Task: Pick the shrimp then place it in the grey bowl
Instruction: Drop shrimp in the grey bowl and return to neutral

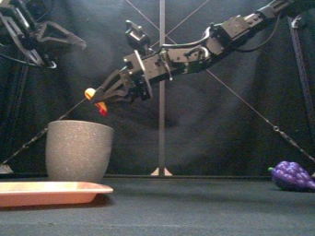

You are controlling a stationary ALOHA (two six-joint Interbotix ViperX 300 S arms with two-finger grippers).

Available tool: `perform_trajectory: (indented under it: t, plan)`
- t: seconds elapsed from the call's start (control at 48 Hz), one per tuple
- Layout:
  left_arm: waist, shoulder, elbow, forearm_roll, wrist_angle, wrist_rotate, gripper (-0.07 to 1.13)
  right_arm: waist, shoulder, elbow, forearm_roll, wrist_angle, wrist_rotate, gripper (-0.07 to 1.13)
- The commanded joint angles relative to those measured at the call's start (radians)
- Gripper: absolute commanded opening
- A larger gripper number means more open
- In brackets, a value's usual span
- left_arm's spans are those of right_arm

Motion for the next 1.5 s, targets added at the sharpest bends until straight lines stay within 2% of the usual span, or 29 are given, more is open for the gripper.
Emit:
perform_trajectory:
  t: [0.021,0.208,0.333,0.708,0.979,1.271,1.5]
  plan:
    - [0.002,0.005,-0.012,0.000,-0.011,0.003,0.26,-0.003,-0.018,-0.044,-0.002,-0.011,-0.002,0.54]
    - [0.002,0.005,-0.012,0.000,-0.011,0.003,0.26,-0.005,-0.018,-0.046,0.011,-0.012,0.000,0.74]
    - [0.002,0.005,-0.009,0.000,-0.011,0.003,0.26,-0.005,-0.018,-0.041,0.029,-0.012,0.000,0.82]
    - [0.002,0.005,0.003,0.000,-0.011,0.002,0.26,0.003,-0.087,0.052,0.034,-0.012,0.002,0.82]
    - [0.002,0.005,0.017,0.000,-0.011,0.002,0.26,0.077,-0.250,0.242,0.048,-0.032,0.003,0.82]
    - [0.002,0.005,0.029,0.000,-0.008,0.002,0.26,0.150,-0.408,0.448,0.184,-0.038,0.003,0.82]
    - [0.000,0.005,0.043,0.000,-0.008,0.000,0.26,0.190,-0.515,0.558,0.252,-0.043,0.003,0.82]
